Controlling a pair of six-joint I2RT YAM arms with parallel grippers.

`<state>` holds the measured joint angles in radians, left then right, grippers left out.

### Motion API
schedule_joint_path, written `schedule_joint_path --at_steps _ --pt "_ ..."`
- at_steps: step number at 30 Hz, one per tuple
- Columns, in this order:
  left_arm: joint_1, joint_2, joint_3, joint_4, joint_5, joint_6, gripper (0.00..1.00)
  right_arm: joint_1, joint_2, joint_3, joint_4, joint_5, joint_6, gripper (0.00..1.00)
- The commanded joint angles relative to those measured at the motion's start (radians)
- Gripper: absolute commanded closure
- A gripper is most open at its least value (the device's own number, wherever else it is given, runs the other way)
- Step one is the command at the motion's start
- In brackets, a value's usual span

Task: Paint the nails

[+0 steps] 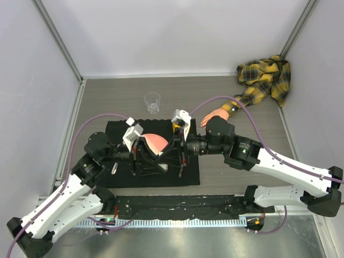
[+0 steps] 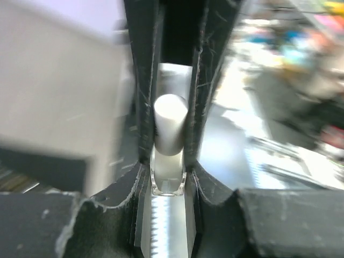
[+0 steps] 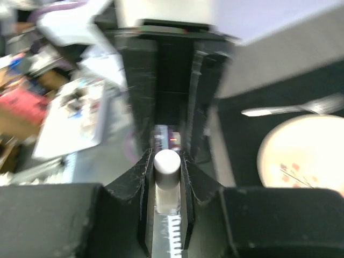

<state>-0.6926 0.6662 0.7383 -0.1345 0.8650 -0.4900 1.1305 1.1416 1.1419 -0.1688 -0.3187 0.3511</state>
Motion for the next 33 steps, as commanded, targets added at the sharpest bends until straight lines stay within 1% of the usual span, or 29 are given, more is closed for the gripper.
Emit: schedule_joint_path --at_steps 1,2,3,4,5,6,7,9,10,11,13,14,15,17,21,26,28,29,30,33 --pt "-0.016 0.023 -0.018 0.747 0.350 -0.369 1.00 0.020 0.041 -0.021 0.144 -0.363 -0.040 0.99" --pt "-0.016 0.015 0.002 0.578 0.332 -0.307 1.00 0.022 0.040 -0.022 0.143 -0.352 -0.041 0.99" --pt "-0.016 0.001 0.018 0.481 0.284 -0.221 1.00 0.022 0.035 -0.024 0.143 -0.339 -0.041 0.99" --pt "-0.016 -0.005 0.051 0.320 0.255 -0.100 1.00 0.023 0.032 -0.021 0.138 -0.311 -0.043 0.99" --pt "-0.016 -0.011 0.068 0.247 0.217 -0.038 1.00 0.022 0.030 -0.016 0.134 -0.290 -0.044 0.99" --pt "-0.016 -0.019 0.082 0.187 0.144 0.005 1.00 0.020 0.023 -0.011 0.112 -0.266 -0.046 0.97" --pt "-0.015 -0.022 0.110 0.071 0.088 0.084 1.00 0.020 0.018 0.005 0.094 -0.190 -0.044 0.84" --pt "-0.016 -0.023 0.133 -0.032 -0.010 0.149 1.00 0.020 0.014 0.025 0.031 -0.099 -0.040 0.60" --pt "-0.016 -0.017 0.153 -0.116 -0.112 0.210 1.00 0.020 0.004 0.045 0.011 -0.045 -0.035 0.45" --pt "-0.016 -0.011 0.162 -0.154 -0.160 0.229 1.00 0.020 0.001 0.056 -0.010 0.052 -0.021 0.38" --pt "-0.016 0.002 0.174 -0.226 -0.298 0.266 1.00 0.022 -0.009 0.088 -0.069 0.160 0.000 0.28" --pt "-0.016 0.004 0.176 -0.241 -0.340 0.292 1.00 0.020 -0.013 0.100 -0.086 0.250 0.009 0.25" --pt "-0.016 0.007 0.176 -0.255 -0.372 0.298 1.00 0.022 -0.016 0.110 -0.118 0.289 0.038 0.24" --pt "-0.016 0.015 0.177 -0.275 -0.431 0.315 1.00 0.022 -0.020 0.137 -0.142 0.366 0.055 0.19" --pt "-0.016 0.019 0.176 -0.275 -0.460 0.318 1.00 0.043 -0.005 0.165 -0.190 0.525 0.112 0.18" --pt "-0.016 0.026 0.176 -0.272 -0.466 0.312 1.00 0.101 0.062 0.229 -0.221 0.610 0.106 0.26" --pt "-0.016 0.024 0.176 -0.270 -0.466 0.304 1.00 0.115 0.082 0.258 -0.228 0.641 0.097 0.31" --pt "-0.016 0.023 0.174 -0.269 -0.465 0.303 1.00 0.120 0.095 0.268 -0.239 0.648 0.097 0.35" --pt "-0.016 0.019 0.171 -0.267 -0.465 0.297 1.00 0.126 0.116 0.288 -0.245 0.656 0.097 0.41" --pt "-0.016 0.012 0.168 -0.263 -0.462 0.291 1.00 0.133 0.148 0.314 -0.261 0.682 0.098 0.51"
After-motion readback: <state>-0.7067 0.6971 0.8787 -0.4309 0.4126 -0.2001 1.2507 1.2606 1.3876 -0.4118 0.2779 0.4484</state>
